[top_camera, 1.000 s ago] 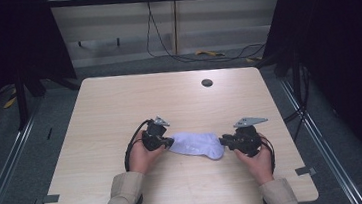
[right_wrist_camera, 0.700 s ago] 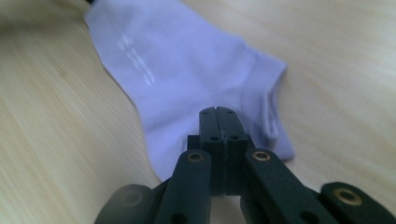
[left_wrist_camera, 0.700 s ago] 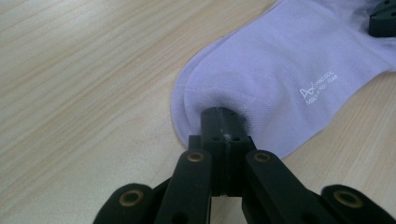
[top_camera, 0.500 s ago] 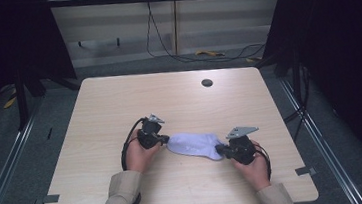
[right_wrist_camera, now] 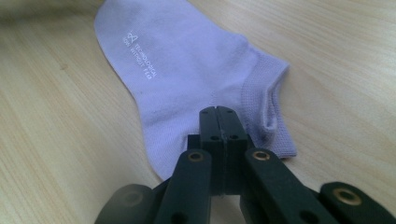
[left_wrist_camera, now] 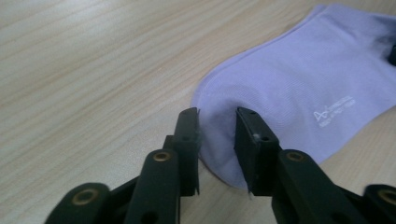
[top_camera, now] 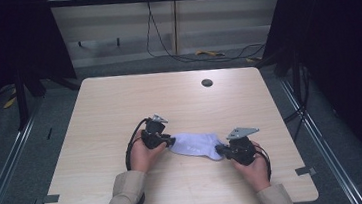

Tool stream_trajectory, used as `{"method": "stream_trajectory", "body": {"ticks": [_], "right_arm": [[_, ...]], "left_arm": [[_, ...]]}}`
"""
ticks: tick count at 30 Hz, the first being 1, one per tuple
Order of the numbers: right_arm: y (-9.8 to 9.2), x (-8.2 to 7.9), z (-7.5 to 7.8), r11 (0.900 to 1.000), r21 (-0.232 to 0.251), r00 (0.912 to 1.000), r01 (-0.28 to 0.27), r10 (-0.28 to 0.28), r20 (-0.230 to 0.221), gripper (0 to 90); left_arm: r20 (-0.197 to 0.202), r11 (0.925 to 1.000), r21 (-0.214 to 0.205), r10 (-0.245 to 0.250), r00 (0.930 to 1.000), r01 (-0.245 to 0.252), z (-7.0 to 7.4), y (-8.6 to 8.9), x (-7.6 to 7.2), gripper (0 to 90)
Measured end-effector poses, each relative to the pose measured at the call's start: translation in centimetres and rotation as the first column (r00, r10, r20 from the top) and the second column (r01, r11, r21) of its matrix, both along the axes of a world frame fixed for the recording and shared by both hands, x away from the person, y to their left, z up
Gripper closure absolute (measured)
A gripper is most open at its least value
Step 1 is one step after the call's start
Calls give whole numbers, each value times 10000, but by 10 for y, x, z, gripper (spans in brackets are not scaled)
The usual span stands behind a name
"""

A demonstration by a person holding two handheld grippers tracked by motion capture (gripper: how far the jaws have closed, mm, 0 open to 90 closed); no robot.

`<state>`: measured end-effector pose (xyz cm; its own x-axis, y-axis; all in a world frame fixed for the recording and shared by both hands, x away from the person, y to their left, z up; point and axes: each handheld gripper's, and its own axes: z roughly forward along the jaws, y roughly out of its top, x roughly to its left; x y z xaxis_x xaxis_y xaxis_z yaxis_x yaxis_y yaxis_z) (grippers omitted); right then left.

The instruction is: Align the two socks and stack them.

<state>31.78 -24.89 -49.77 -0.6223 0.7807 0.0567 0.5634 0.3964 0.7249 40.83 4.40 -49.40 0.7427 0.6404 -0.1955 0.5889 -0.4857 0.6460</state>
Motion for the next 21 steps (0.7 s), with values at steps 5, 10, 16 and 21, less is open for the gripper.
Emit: {"method": "stream_trajectory", "body": {"ticks": [5, 10, 16, 21], "right_arm": [[-1, -1, 0, 10000, -17, 10000, -57, 57, 3, 900], [-1, -2, 0, 10000, -18, 10000, -81, 81, -36, 900], [-1, -2, 0, 10000, -4, 10000, -56, 56, -22, 900], [-1, -3, 0, 10000, -3, 10000, -80, 80, -28, 900]], "left_arm": [[175, 10000, -65, 73, 9998, -72, -3, 4, 2, 682], [433, 9996, 281, -69, 9990, 57, -2, 4, 1, 615], [263, 9995, 3, -309, 9992, 309, -3, 4, -1, 762], [151, 9989, -331, -334, 9993, 339, -5, 4, -2, 851]]}}
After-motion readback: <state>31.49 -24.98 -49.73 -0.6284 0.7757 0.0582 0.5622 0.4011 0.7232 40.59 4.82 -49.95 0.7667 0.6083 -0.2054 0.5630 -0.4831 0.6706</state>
